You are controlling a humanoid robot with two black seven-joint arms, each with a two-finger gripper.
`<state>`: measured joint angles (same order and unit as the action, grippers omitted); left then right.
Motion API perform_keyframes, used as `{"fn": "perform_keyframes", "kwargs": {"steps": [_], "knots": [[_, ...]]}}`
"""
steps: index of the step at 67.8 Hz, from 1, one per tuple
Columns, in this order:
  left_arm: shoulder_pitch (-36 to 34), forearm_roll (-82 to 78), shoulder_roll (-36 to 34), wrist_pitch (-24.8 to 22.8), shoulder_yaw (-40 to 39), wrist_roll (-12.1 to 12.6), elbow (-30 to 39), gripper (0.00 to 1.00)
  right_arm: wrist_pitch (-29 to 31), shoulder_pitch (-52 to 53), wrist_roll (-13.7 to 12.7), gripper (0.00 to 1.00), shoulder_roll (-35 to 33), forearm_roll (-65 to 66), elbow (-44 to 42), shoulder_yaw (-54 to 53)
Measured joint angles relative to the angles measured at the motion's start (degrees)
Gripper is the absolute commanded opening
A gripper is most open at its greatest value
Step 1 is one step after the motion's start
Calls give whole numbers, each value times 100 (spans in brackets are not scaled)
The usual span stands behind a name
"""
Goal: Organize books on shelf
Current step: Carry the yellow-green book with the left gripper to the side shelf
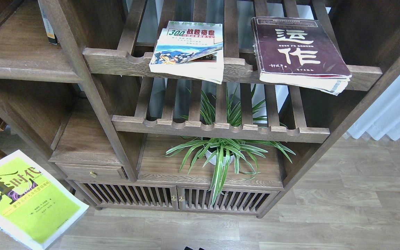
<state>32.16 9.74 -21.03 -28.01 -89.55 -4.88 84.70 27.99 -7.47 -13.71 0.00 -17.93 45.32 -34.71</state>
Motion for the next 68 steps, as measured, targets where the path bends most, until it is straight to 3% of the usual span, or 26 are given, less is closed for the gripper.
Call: {"fn": "perform_keyframes", "kwargs": {"steps": [13, 30, 48, 58, 68], "knots": [[9, -5, -21, 0, -1249, 200, 114, 9, 0, 5, 32, 94, 0, 0, -170, 1], [-21, -27, -43, 0, -1982, 239, 382, 9, 0, 25, 38, 94, 0, -6, -318, 1], [-184, -64, -164, 1, -2420, 964, 467, 9, 0, 30, 78, 94, 0, -8, -339, 1], [-447, -276, -379, 1, -2743, 1067, 482, 9, 0, 49, 144, 95, 0, -8, -347, 0], [-1172, -981, -612, 1, -3291, 1078, 489, 9, 0, 84, 231, 95, 0, -9, -351, 0]]}}
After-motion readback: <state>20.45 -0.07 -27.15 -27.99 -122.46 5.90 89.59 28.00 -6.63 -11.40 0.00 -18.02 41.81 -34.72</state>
